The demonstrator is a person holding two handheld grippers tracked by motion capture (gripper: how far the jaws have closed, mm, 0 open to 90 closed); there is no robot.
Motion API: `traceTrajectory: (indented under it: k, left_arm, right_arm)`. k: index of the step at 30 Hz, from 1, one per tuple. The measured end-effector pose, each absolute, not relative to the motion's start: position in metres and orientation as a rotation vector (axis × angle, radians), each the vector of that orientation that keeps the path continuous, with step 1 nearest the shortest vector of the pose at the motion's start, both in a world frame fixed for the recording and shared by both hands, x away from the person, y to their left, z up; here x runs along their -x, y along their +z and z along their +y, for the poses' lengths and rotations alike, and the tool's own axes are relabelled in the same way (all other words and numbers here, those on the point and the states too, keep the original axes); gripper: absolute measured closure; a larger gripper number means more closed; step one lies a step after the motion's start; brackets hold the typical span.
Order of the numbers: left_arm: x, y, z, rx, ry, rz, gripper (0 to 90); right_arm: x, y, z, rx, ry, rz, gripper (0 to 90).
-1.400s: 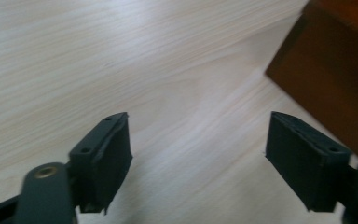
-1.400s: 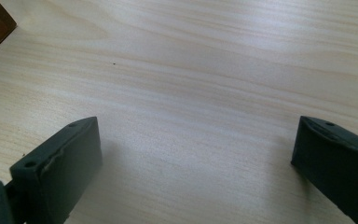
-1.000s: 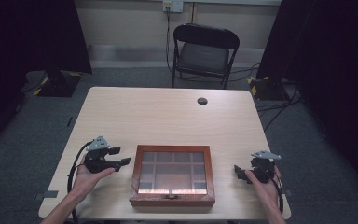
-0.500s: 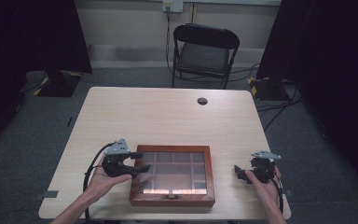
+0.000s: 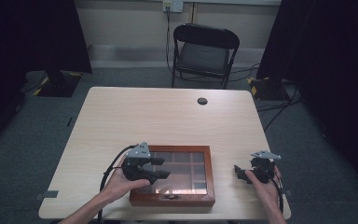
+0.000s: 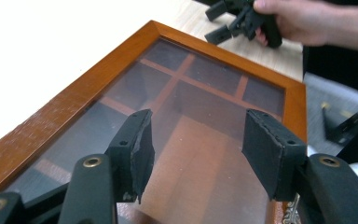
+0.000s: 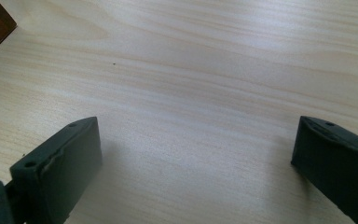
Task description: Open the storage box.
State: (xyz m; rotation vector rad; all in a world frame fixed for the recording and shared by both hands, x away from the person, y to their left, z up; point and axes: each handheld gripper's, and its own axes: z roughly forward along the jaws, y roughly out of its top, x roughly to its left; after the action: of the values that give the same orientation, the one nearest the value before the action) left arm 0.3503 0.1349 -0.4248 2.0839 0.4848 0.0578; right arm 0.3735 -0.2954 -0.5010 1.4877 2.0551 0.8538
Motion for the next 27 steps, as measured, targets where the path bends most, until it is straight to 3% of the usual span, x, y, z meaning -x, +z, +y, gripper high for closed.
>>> traceTrajectory:
  k: [15,22,27]
  left_arm:
    - [-0.326,-0.432,0.113,-2.145,-0.131,0.330,57.8]
    - [-0.323,-0.436,0.111,-2.179,-0.179,0.279,65.5]
    - [-0.320,-0.443,0.109,-2.228,-0.144,0.270,73.7]
  right_arm:
    - [-0.373,-0.501,-0.295,-1.488,0.854,2.055,0.6]
    - [-0.373,-0.501,-0.295,-1.487,0.854,2.054,0.6]
    - [-0.373,-0.501,-0.295,-1.488,0.854,2.054,0.6]
